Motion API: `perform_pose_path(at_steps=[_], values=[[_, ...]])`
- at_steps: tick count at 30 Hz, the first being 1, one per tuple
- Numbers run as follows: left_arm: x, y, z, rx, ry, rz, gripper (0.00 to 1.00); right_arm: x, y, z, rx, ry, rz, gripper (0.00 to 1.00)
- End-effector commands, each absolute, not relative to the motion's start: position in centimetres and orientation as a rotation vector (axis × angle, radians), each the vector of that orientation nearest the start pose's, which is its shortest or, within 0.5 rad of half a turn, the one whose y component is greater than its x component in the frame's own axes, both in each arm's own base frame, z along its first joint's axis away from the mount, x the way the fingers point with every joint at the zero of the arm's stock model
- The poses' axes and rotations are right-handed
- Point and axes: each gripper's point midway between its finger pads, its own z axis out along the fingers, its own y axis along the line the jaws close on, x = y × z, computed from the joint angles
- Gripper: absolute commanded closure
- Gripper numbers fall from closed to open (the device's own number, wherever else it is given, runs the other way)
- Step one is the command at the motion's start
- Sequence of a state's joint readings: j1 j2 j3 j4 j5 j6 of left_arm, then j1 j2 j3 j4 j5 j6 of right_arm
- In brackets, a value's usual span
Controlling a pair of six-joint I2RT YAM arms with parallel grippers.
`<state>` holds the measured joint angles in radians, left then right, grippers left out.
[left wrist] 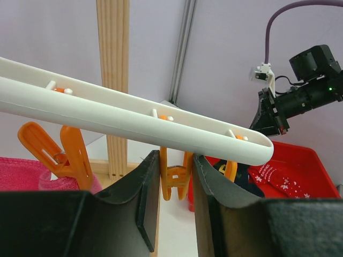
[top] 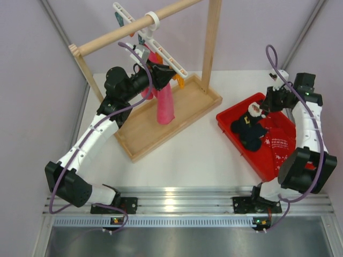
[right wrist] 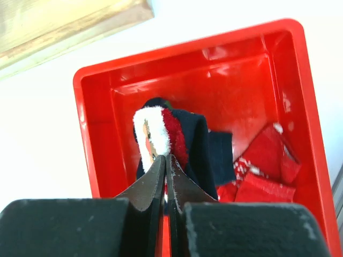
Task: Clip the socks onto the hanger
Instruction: Adjust the sock in the bin.
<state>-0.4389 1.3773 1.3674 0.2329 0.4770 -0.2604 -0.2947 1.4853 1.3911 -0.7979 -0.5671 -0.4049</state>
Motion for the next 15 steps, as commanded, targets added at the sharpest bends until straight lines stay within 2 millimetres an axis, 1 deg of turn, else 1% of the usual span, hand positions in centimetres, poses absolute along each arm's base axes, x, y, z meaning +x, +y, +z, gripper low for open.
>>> perform_pose_path(at_steps=[1, 2, 3, 4, 5, 6, 7, 8, 11, 13, 14, 15], values=[[35.3, -27.5, 43.1, 0.572, 1.361, -0.937, 1.0, 35.4, -4.2, 21.3, -0.236, 2.318, 0.376, 1.0], [35.4, -27.4, 43.1, 0.574, 1.361, -0.935, 1.0, 34.8, -5.2, 20.7, -0.193, 2.337, 0.377, 1.0], [35.4, -27.4, 43.1, 0.575, 1.36, -0.934, 1.0, 34.3, -5.7, 20.0, -0.183, 2.36, 0.37, 1.0], [35.4, -27.5, 43.0, 0.576, 1.361, -0.935, 1.0, 33.8, -6.6, 19.5, -0.16, 2.373, 0.345, 1.0], [35.4, -27.5, 42.9, 0.578, 1.362, -0.935, 1.0, 33.0, -7.4, 18.2, -0.136, 2.409, 0.31, 1.0], [35.4, -27.5, 43.0, 0.578, 1.359, -0.935, 1.0, 32.8, -8.2, 17.6, -0.12, 2.416, 0.281, 1.0], [35.5, -27.5, 42.9, 0.574, 1.364, -0.935, 1.0, 33.0, -9.2, 17.5, -0.111, 2.398, 0.237, 1.0], [35.5, -27.6, 42.9, 0.575, 1.364, -0.939, 1.0, 32.3, -10.7, 16.6, -0.058, 2.418, 0.198, 1.0], [35.6, -27.7, 42.7, 0.573, 1.366, -0.944, 1.0, 32.1, -13.0, 15.8, 0.005, 2.418, 0.162, 1.0], [35.6, -27.8, 42.7, 0.576, 1.364, -0.945, 1.0, 32.0, -13.3, 14.8, 0.002, 2.446, 0.173, 1.0], [35.7, -27.7, 42.6, 0.574, 1.367, -0.943, 1.0, 32.0, -13.3, 14.5, -0.002, 2.454, 0.177, 0.92], [35.7, -27.8, 42.6, 0.575, 1.367, -0.945, 1.0, 32.1, -13.3, 14.5, -0.003, 2.456, 0.184, 0.81]])
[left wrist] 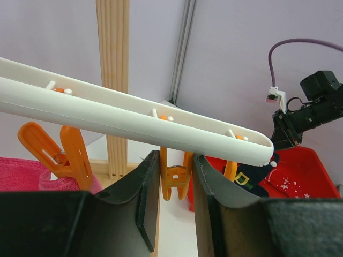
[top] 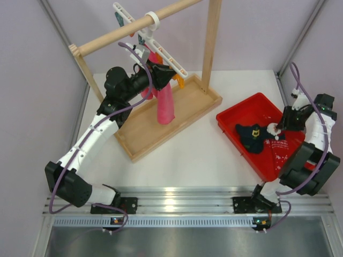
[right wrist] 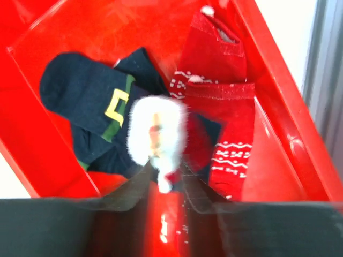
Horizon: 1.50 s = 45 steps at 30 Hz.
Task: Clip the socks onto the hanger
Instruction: Adjust the sock in the bin, then pick up the sock from the bin.
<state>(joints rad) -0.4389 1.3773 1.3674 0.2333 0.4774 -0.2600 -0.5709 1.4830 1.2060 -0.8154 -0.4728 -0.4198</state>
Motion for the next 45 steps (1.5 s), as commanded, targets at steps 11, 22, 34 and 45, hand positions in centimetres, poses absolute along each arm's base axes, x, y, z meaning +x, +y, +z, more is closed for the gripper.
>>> perform_pose_path(at_steps=[11, 22, 34, 45], values=[[35.6, -27.7, 42.5, 0.577, 1.378, -0.94, 1.0, 34.2, -6.6, 17.7, -0.106, 2.372, 0.236, 0.55], [35.0, -27.6, 42.8, 0.584, 1.364, -0.952, 1.0, 29.3, -14.7, 14.2, 0.571, 2.326, -0.068, 0.62], [35.4, -27.8, 42.7, 0.583, 1.384, -0.953, 1.0, 28.2, -18.5, 9.9, 0.915, 2.107, -0.019, 0.59], [35.7, -27.8, 42.3, 0.582, 1.397, -0.944, 1.0, 29.9, -16.1, 9.1, 0.826, 2.064, 0.254, 0.53]])
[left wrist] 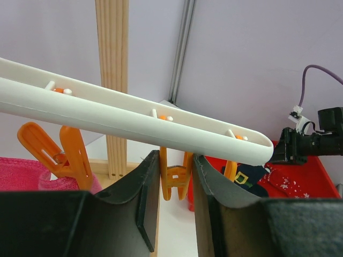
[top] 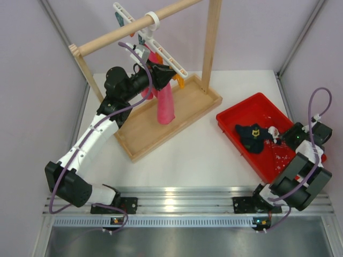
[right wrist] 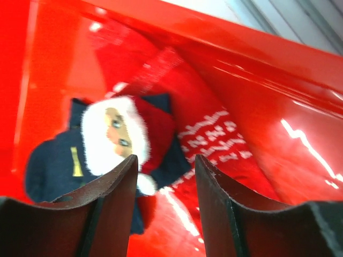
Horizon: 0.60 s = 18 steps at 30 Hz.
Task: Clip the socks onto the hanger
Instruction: Pick up the sock from the bin.
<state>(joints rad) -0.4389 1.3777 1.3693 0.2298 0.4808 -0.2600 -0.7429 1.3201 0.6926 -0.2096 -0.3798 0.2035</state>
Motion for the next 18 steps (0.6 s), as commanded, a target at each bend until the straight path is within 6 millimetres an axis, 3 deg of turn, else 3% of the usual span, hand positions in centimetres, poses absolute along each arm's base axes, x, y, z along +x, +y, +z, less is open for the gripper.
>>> perform_pose_path(at_steps=[1, 14, 17, 18], values=[[35.7, -27.8, 42.2, 0.581, 1.398, -0.944, 1.0, 30.0, -16.1, 8.9, 0.826, 2.068, 0.262, 0.53], [35.8, -27.9, 42.4, 0.581, 1.397, -0.946, 1.0, 29.6, -16.1, 5.3, 0.844, 2.127, 0.275, 0.5], [35.9, -27.9, 42.4, 0.58, 1.399, -0.945, 1.0, 29.6, -16.2, 4.7, 0.843, 2.141, 0.278, 0.57], [35.9, -27.9, 42.4, 0.58, 1.401, -0.945, 1.0, 29.5, -16.2, 4.7, 0.839, 2.141, 0.278, 0.68]])
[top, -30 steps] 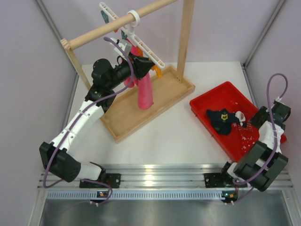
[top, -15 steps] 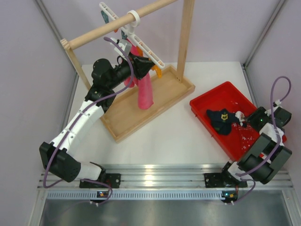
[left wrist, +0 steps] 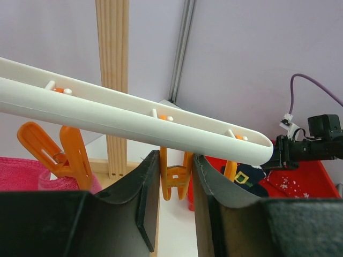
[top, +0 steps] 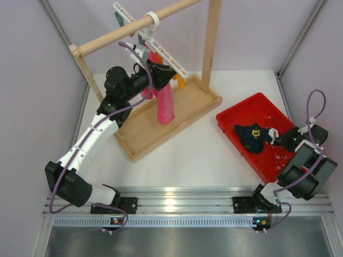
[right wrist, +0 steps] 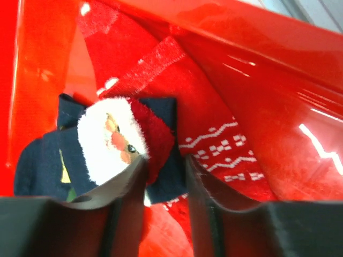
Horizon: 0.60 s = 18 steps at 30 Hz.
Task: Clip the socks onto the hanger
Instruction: Pick up the sock from the bin.
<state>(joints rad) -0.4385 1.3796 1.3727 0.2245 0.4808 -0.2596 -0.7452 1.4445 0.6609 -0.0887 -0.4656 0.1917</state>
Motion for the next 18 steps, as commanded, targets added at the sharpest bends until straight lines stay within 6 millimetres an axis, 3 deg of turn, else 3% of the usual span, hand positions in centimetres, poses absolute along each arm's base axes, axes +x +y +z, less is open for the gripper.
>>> perform_pose_path(at_steps=[1, 6, 11, 15, 18], values=[[35.9, -27.9, 42.4, 0.579, 1.399, -0.944, 1.0, 29.5, -16.1, 4.8, 0.834, 2.14, 0.287, 0.74], [35.8, -27.8, 42.5, 0.58, 1.399, -0.943, 1.0, 29.5, -16.0, 7.0, 0.765, 2.12, 0.28, 0.99], [35.6, -27.7, 42.8, 0.583, 1.389, -0.94, 1.0, 29.6, -16.1, 9.9, 0.667, 2.116, 0.248, 1.0], [35.5, -27.6, 43.0, 0.583, 1.39, -0.936, 1.0, 29.6, -15.6, 14.4, 0.48, 2.071, 0.196, 1.0], [35.4, -27.4, 43.2, 0.578, 1.396, -0.934, 1.0, 29.8, -14.3, 18.1, 0.241, 2.022, 0.162, 1.0]])
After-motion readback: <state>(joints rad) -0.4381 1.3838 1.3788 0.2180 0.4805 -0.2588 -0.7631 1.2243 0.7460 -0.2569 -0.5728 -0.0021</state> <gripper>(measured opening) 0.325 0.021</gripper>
